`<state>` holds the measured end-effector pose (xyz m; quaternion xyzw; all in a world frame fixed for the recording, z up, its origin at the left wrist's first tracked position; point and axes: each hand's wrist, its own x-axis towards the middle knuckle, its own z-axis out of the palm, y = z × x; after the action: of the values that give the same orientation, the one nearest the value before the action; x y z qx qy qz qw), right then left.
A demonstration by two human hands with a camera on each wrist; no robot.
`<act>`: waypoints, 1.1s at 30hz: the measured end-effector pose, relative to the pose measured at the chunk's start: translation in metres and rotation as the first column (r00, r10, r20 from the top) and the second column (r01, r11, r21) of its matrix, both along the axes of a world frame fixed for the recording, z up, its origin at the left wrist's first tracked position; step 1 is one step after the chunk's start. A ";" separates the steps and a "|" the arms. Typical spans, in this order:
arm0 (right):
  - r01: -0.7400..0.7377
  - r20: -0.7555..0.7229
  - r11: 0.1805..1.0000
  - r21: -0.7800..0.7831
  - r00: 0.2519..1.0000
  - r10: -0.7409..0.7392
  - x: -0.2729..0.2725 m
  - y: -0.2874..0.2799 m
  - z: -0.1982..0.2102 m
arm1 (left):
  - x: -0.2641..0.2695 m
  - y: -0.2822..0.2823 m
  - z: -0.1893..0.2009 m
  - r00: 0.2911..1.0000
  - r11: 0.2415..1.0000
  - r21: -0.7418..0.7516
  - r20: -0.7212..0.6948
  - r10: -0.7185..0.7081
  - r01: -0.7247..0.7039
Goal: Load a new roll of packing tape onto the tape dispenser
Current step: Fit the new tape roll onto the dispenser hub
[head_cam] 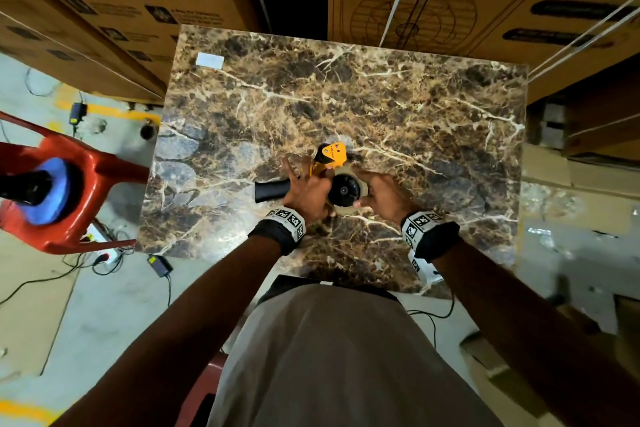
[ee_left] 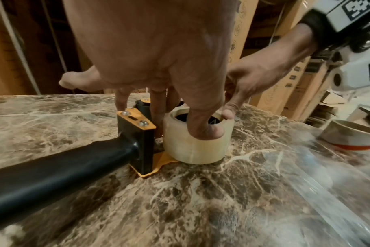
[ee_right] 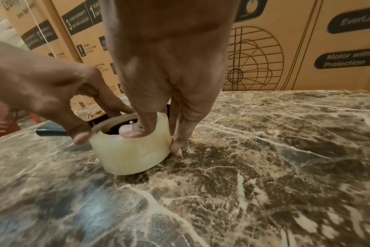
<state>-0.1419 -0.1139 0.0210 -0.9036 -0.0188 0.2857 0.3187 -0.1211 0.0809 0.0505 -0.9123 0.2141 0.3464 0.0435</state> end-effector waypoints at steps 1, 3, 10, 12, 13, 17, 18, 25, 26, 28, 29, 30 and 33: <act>0.002 -0.006 1.000 -0.006 1.000 -0.002 0.000 -0.001 -0.004 | 0.002 -0.001 -0.001 1.000 1.000 0.008 -0.015 -0.008 0.008; -0.005 -0.011 1.000 -0.020 1.000 0.005 0.001 -0.001 -0.009 | 0.005 -0.003 -0.001 0.999 0.999 0.021 -0.036 -0.026 0.026; 0.083 -0.075 0.995 -0.046 0.993 -0.087 0.001 0.000 -0.035 | 0.012 -0.004 -0.002 0.996 0.995 0.053 -0.047 -0.082 0.084; 0.111 -0.103 0.993 -0.035 0.988 -0.114 -0.001 0.000 -0.040 | 0.013 -0.003 -0.002 0.995 0.995 0.041 -0.046 -0.086 0.088; 0.133 -0.112 0.991 -0.020 0.985 -0.134 -0.002 -0.001 -0.047 | 0.014 -0.002 -0.001 0.995 0.995 0.037 -0.044 -0.091 0.092; 0.143 -0.126 0.990 0.006 0.982 -0.141 -0.006 -0.013 -0.096 | 0.013 -0.003 0.003 0.995 0.995 0.035 -0.021 -0.094 0.094; 0.145 -0.122 0.989 0.008 0.982 -0.143 -0.002 -0.011 -0.081 | 0.013 -0.004 0.007 0.996 0.995 0.034 -0.003 -0.094 0.094; 0.166 -0.043 0.973 0.160 0.986 -0.161 -0.013 0.008 0.018 | 0.000 -0.002 0.002 0.999 1.000 0.001 -0.047 -0.022 0.022; 0.174 -0.061 0.966 0.191 0.984 -0.165 -0.018 0.011 0.028 | -0.004 -0.003 0.005 1.000 1.000 -0.012 -0.025 -0.001 0.000; 0.248 -0.117 0.917 0.313 0.968 -0.222 -0.024 0.015 0.045 | -0.003 -0.007 0.010 0.999 0.996 -0.082 -0.034 0.024 -0.027; 0.256 -0.133 0.896 0.363 0.966 -0.222 -0.027 0.013 0.051 | 0.001 -0.005 0.007 0.998 0.983 -0.177 -0.047 0.047 -0.054; 0.246 -0.121 0.892 0.380 0.969 -0.216 -0.029 0.008 0.055 | 0.004 0.001 0.007 0.995 0.946 -0.311 -0.068 0.072 -0.090; 0.111 -0.024 0.912 0.396 0.994 -0.110 -0.043 -0.007 0.071 | 0.013 0.033 0.014 0.920 0.740 -0.568 -0.346 0.183 -0.360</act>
<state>-0.1848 -0.1205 0.0917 -0.8197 -0.0250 0.2581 0.5107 -0.1080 0.1134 0.0648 -0.8410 0.1833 0.3788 -0.3400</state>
